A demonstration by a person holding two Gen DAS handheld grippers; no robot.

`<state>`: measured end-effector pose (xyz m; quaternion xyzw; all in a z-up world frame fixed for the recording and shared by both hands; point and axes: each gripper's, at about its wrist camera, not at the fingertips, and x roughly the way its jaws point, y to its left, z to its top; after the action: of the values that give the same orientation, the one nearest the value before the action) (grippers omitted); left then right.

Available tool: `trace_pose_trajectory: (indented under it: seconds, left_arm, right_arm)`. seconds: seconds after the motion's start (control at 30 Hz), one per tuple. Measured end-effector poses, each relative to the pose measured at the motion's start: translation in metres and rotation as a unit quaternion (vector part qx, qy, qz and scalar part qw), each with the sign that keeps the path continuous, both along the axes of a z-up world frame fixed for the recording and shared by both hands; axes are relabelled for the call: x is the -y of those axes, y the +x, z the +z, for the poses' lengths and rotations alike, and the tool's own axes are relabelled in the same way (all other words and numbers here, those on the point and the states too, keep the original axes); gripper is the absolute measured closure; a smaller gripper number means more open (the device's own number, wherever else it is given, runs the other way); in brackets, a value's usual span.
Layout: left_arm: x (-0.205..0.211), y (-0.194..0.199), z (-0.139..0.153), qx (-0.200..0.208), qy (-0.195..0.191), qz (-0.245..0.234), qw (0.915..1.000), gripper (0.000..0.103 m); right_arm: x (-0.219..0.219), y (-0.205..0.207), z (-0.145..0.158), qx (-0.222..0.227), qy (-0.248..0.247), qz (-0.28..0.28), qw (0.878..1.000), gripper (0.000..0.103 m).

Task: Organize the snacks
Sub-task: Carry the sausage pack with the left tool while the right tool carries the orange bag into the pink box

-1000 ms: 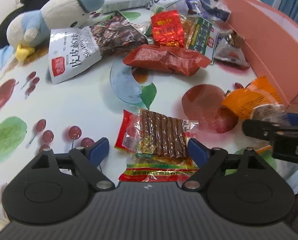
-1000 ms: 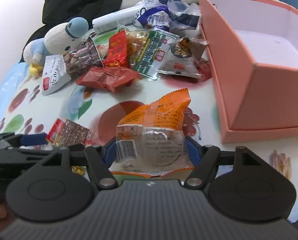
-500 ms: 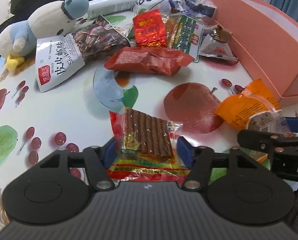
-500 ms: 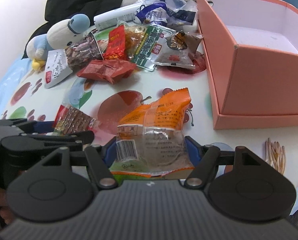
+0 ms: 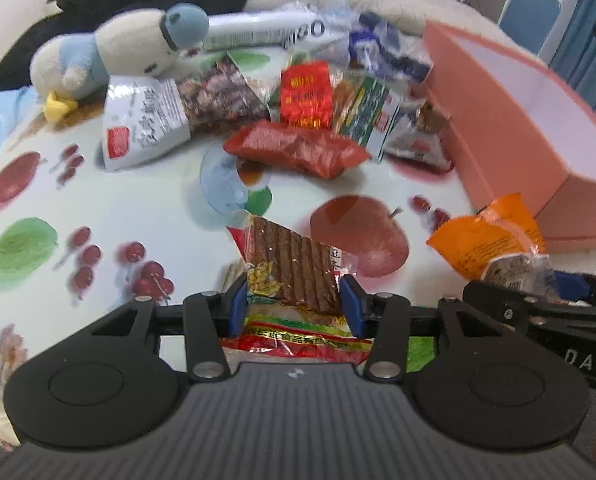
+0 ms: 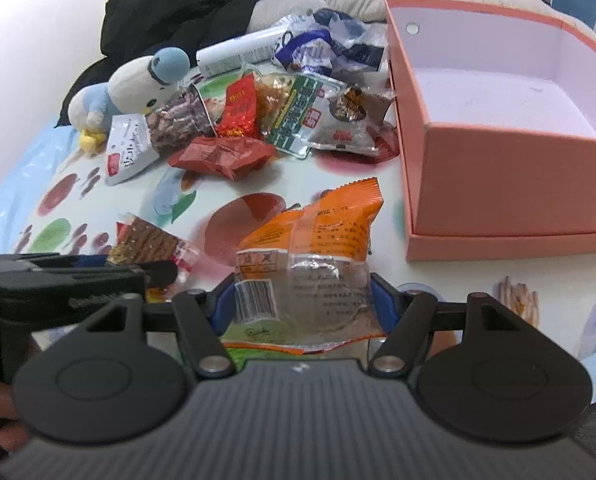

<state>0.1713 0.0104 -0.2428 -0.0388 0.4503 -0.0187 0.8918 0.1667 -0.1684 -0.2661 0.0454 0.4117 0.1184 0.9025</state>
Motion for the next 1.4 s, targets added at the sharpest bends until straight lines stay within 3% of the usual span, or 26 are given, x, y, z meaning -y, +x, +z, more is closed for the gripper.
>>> trace_pose_trajectory:
  seconds: [0.43, 0.9, 1.17, 1.4]
  left_arm:
    - [0.003, -0.040, 0.093, 0.071, -0.033, 0.017, 0.9968, 0.050]
    - [0.040, -0.078, 0.170, 0.129, -0.063, -0.013, 0.9896, 0.050]
    - [0.079, -0.070, 0.190, 0.136, -0.077, -0.052, 0.9864, 0.050]
    - [0.125, -0.036, 0.193, 0.125, -0.076, -0.089, 0.9852, 0.050]
  right_arm:
    - [0.014, -0.035, 0.065, 0.054, 0.016, -0.012, 0.998, 0.034]
    - [0.041, -0.084, 0.136, 0.122, 0.033, -0.046, 0.991, 0.034]
    - [0.076, -0.102, 0.161, 0.150, 0.022, -0.090, 0.984, 0.034]
    - [0.115, -0.090, 0.165, 0.148, 0.021, -0.142, 0.979, 0.034]
